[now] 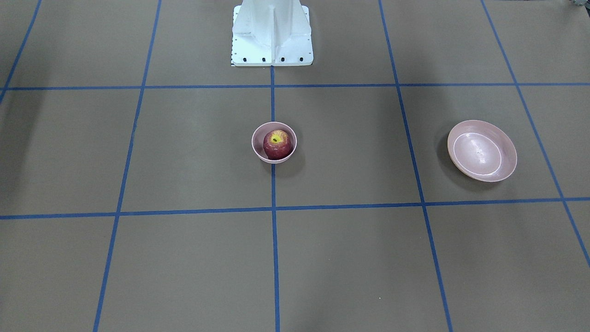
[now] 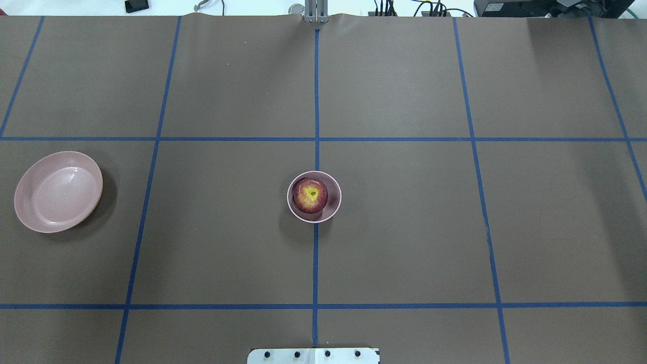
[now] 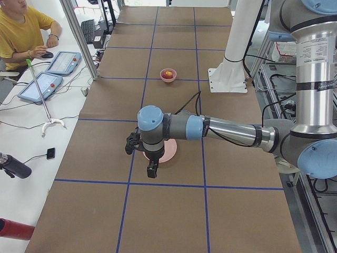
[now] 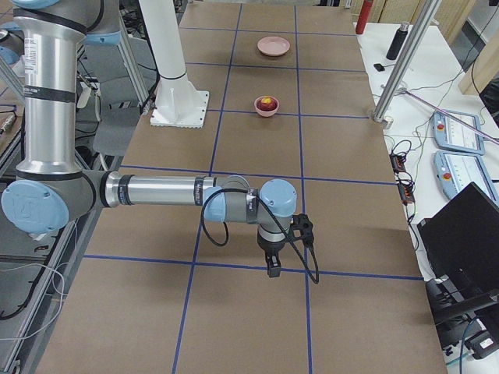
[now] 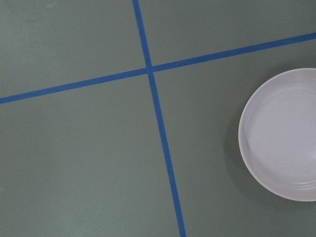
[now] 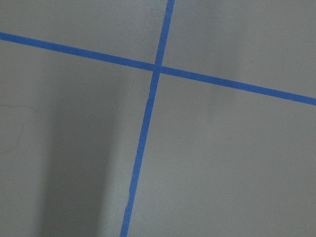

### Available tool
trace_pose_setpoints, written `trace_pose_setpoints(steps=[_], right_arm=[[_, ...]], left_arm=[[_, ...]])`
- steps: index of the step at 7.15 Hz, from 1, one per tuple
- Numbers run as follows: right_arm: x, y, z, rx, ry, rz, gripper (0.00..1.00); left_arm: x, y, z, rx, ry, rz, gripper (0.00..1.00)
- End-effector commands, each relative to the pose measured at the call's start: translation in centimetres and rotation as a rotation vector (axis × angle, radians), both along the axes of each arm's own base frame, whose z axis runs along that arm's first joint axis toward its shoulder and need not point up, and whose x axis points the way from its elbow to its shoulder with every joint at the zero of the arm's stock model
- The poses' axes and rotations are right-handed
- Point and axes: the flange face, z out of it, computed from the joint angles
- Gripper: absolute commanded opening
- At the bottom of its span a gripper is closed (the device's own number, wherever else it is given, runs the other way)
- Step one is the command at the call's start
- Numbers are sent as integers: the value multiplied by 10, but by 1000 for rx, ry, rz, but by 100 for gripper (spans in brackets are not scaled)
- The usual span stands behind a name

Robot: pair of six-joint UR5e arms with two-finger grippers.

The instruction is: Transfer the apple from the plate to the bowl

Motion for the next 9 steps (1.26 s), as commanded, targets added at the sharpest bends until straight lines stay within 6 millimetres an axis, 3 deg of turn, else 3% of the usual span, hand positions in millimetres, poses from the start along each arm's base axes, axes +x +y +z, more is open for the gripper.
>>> trace_pose_setpoints(steps=[1, 2, 3, 5, 9], right_arm=[[0, 0, -1, 2, -1, 0, 100], [0, 0, -1, 1, -1, 2, 100], [0, 0, -1, 1, -1, 2, 100], [0, 0, -1, 2, -1, 0, 100], [0, -1, -1, -2, -1, 5, 100]], left_arm=[[-3, -1, -11, 31, 2, -4, 98], [-3, -6, -17, 53, 1, -3, 98], [-3, -5, -9, 42, -5, -2, 98], [-3, -3, 31, 10, 2, -3, 98], [-3, 0, 37, 13, 1, -5, 98]])
